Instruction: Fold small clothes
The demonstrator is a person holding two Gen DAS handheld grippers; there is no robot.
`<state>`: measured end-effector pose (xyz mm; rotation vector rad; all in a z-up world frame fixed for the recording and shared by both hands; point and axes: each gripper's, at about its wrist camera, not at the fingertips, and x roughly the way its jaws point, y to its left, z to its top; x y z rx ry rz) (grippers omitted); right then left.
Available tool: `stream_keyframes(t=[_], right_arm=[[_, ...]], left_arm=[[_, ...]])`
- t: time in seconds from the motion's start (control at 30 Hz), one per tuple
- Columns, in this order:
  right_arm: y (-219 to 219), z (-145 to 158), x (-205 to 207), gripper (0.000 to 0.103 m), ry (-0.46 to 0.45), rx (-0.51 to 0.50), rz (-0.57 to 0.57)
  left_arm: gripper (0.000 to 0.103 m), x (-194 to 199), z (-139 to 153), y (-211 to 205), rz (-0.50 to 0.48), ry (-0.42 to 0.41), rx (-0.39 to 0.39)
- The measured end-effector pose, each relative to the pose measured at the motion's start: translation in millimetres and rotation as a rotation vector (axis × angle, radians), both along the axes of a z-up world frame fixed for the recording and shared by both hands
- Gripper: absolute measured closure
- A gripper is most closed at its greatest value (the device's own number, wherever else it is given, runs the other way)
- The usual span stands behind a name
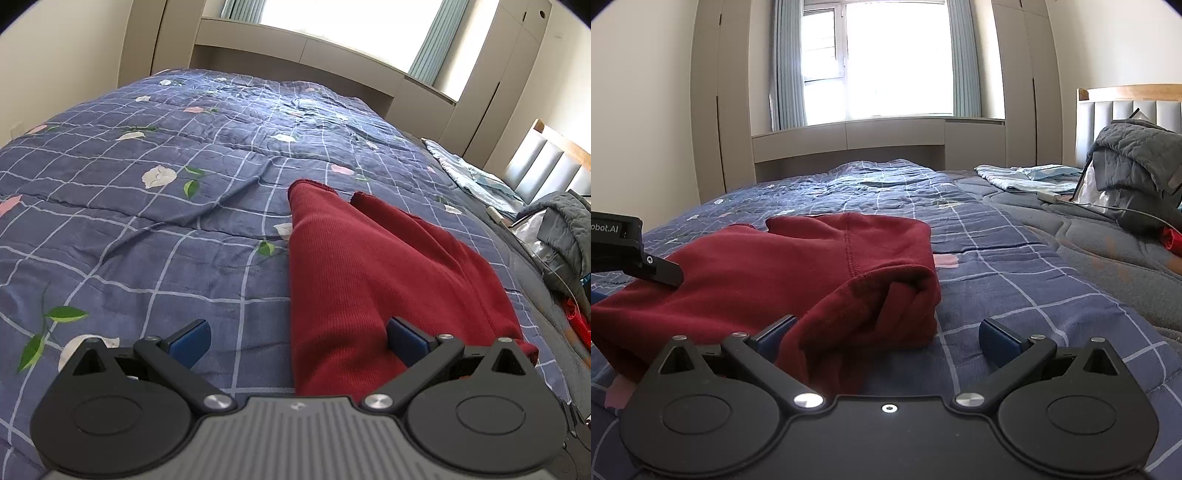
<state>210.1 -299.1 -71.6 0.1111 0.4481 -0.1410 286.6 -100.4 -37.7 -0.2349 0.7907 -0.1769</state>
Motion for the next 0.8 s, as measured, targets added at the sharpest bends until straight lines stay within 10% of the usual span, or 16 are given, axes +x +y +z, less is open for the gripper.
stream_keyframes(t=[0.6, 0.8], right_arm=[[-16.1, 23.8, -7.4, 0.001, -0.102, 0.034, 0.046], [-40.2, 45.3, 52.4, 0.001, -0.046, 0.052, 0.074]], left_arm=[[0.0, 3.5, 18.7, 8.2, -0.065, -0.047, -0.062], [0.0, 43.9, 22.9, 1.7, -0.07, -0.049, -0.042]])
